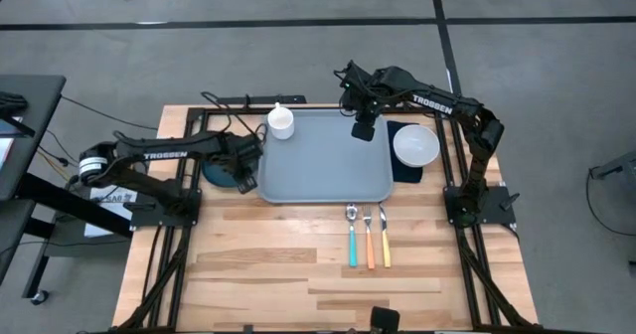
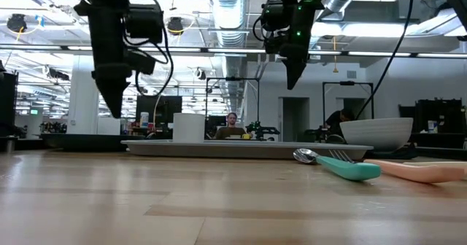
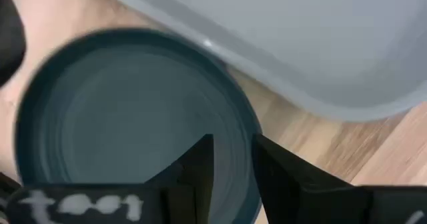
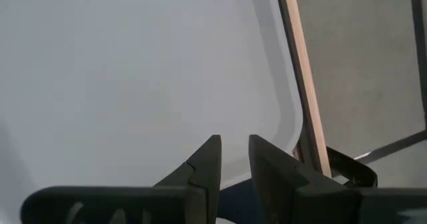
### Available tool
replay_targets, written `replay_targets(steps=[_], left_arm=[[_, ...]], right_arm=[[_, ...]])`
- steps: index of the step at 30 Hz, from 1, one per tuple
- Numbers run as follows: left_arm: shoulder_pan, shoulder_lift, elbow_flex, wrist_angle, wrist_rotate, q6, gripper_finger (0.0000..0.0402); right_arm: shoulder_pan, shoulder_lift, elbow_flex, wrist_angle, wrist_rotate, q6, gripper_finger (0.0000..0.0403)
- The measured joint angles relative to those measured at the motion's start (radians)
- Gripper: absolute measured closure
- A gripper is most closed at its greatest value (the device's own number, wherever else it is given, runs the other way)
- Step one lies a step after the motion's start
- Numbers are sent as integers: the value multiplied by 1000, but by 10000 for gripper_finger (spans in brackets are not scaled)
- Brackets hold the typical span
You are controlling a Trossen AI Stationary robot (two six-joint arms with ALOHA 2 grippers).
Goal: Set up tray
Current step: Put the green plate on the gray tray
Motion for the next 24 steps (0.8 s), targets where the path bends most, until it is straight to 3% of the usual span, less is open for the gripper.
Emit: replay_targets(steps=[24], left_arm=[[-92,119,-6,-34,46,22,310]], right_arm=[[0,0,0,-5,-18,7,332]])
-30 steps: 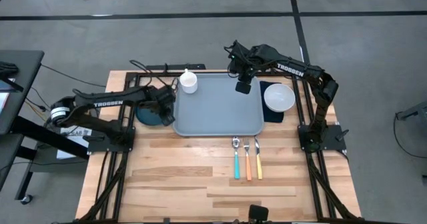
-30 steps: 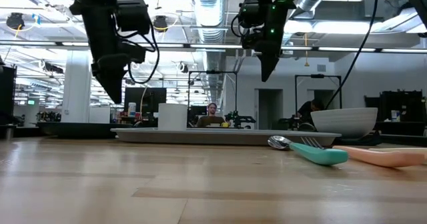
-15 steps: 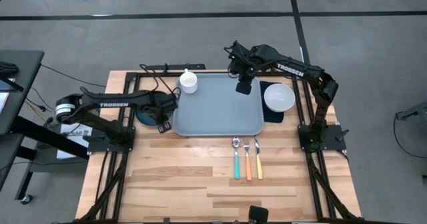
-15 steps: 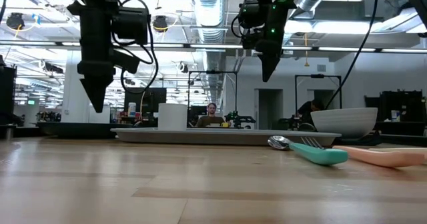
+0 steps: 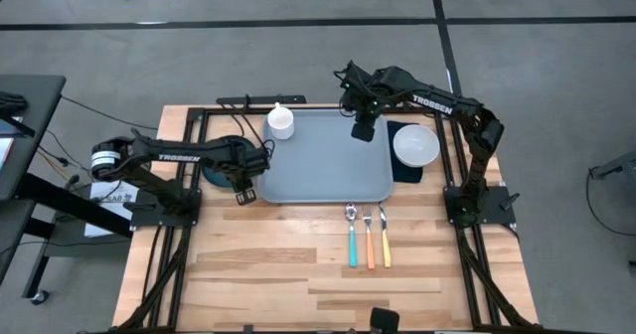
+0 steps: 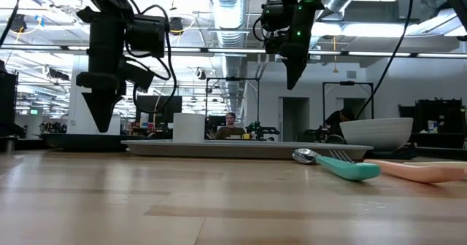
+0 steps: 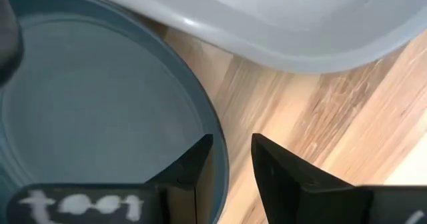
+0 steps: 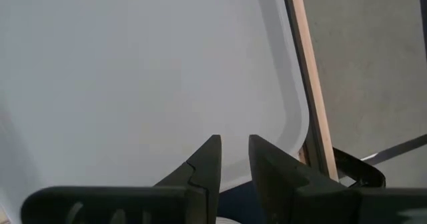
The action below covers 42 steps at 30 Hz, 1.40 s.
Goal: Set up tray
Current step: Put the green plate on the gray tray
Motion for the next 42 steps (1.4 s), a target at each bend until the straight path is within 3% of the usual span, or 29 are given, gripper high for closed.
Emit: replay_targets(steps=[23,34,42], left_arm=[[12,3,-113,133,53,-15,310],[14,3,-114,139,20,-7,311],[14,2,-114,141,-24,1,369]], right_arm=[[0,0,0,8,-3,2,332],[0,0,0,8,-3,2,332],[0,0,0,8,-3,1,332]])
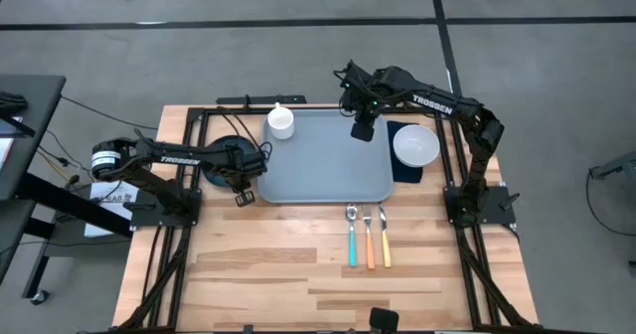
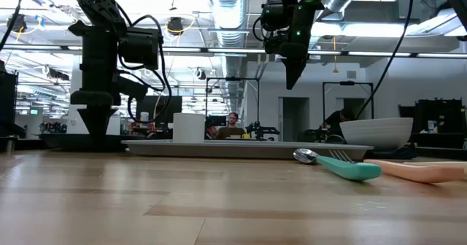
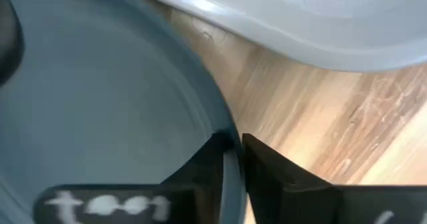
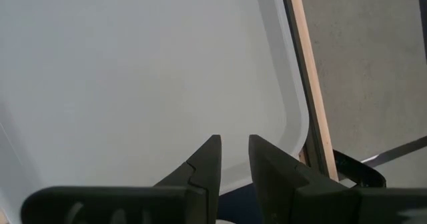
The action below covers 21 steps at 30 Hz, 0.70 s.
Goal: Set up tray
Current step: Put the green plate on the gray tray
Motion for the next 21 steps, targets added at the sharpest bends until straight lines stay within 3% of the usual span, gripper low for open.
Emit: replay_targets(steps=[4,21], left_arm=[[0,-1,0,-1,-21,0,395],[-108,0,126,-204,-149,-56,400]], right_arm=[[0,0,0,0,0,0,332],[0,0,0,0,1,-9,332]])
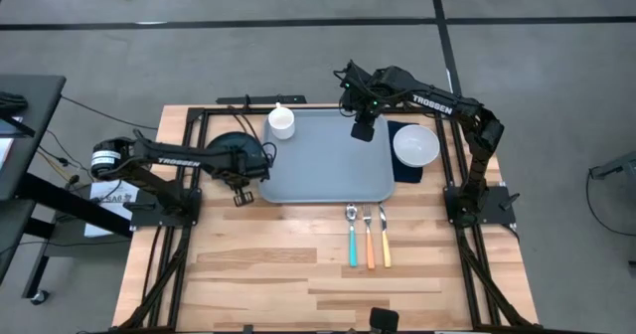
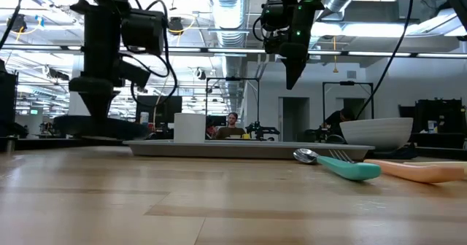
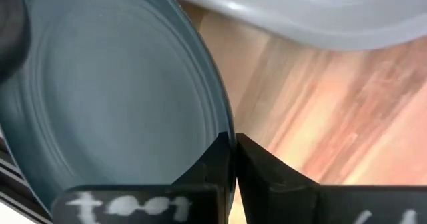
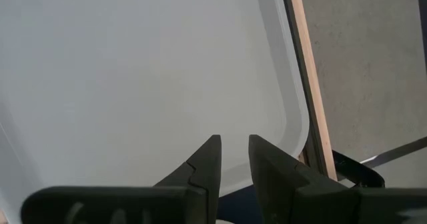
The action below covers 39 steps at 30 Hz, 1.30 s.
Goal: Set up tray
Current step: Put the green plate on the gray tray
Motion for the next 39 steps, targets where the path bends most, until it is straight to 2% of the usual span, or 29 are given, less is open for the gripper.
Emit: replay_targets(steps=[8,12,17,25,30,39], left_arm=[[-88,0,76,-21,-29,-13,400],[-138,0,115,-6,-71,34,400],[-167,0,125,87,-94,217,400],[-163,0,125,233,-2,595,400],[-146,32,125,269,41,696,400],[-71,180,125,339,93,848,400]], right_arm=[[0,0,0,0,1,-26,332],[0,0,0,-2,1,-27,332],[0,0,0,-27,1,-26,332],[0,0,0,-119,2,35,332],[1,0,0,-155,3,61,332],[1,0,0,-159,3,62,332]])
